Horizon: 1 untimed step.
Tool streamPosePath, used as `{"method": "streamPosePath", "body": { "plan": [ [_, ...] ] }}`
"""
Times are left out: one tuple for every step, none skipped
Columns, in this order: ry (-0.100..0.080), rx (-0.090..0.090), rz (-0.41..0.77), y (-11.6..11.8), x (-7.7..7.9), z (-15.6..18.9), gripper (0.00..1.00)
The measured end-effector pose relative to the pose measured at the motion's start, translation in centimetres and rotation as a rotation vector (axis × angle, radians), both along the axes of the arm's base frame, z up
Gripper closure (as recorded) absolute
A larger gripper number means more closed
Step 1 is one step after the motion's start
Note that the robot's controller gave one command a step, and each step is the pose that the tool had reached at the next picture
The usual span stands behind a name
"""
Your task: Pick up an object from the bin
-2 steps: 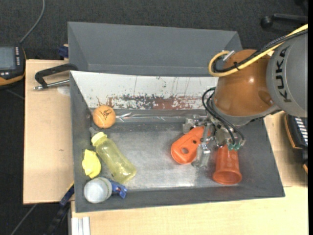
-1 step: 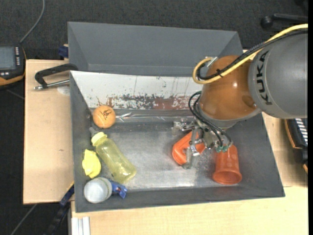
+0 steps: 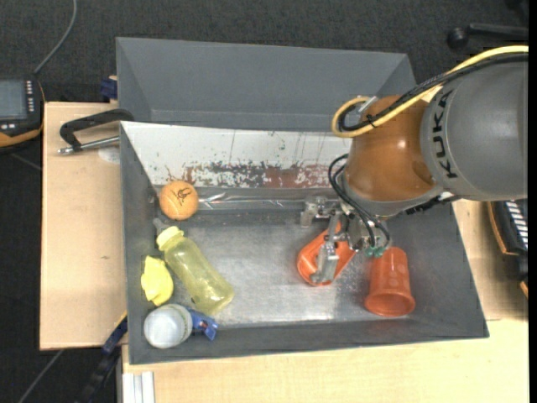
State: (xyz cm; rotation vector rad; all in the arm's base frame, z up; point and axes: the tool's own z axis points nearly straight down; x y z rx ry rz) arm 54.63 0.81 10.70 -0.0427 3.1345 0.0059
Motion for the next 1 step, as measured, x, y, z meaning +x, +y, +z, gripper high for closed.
{"method": "streamPosePath", "body": {
  "plan": [
    [0.003, -0.002, -0.015, -1.22, 0.81, -2.05, 0.00]
  ]
}}
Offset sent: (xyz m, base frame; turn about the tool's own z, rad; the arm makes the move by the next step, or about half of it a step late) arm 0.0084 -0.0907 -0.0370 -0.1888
